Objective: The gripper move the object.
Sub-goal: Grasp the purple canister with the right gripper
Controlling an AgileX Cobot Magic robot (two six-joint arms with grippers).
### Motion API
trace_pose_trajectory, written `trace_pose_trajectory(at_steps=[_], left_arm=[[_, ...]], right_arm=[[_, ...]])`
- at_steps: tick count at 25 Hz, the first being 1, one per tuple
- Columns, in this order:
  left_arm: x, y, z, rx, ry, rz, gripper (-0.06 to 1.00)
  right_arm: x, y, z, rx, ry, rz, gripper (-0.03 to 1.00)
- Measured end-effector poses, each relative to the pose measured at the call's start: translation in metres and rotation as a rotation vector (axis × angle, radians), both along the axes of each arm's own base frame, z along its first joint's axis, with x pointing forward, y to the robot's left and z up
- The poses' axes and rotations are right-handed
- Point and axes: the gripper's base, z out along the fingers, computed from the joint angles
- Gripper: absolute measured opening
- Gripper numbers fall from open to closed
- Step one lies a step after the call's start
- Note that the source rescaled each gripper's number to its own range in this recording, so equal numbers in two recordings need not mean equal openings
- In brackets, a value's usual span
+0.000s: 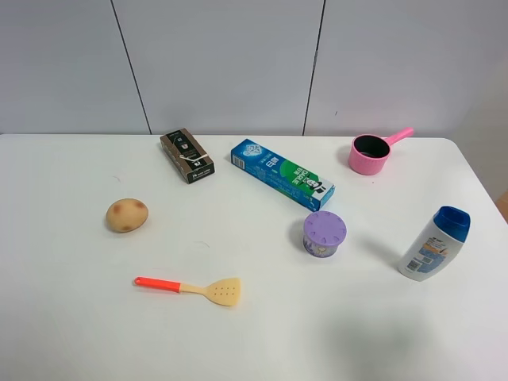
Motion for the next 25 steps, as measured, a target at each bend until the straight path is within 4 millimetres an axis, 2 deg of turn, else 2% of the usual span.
trace_pose_trajectory(at_steps=[25], left_arm=[[0.0, 0.0, 0.0, 0.0, 0.0, 0.0, 1.0]], right_arm=[[0.0, 0.0, 0.0, 0.0, 0.0, 0.0, 0.98]])
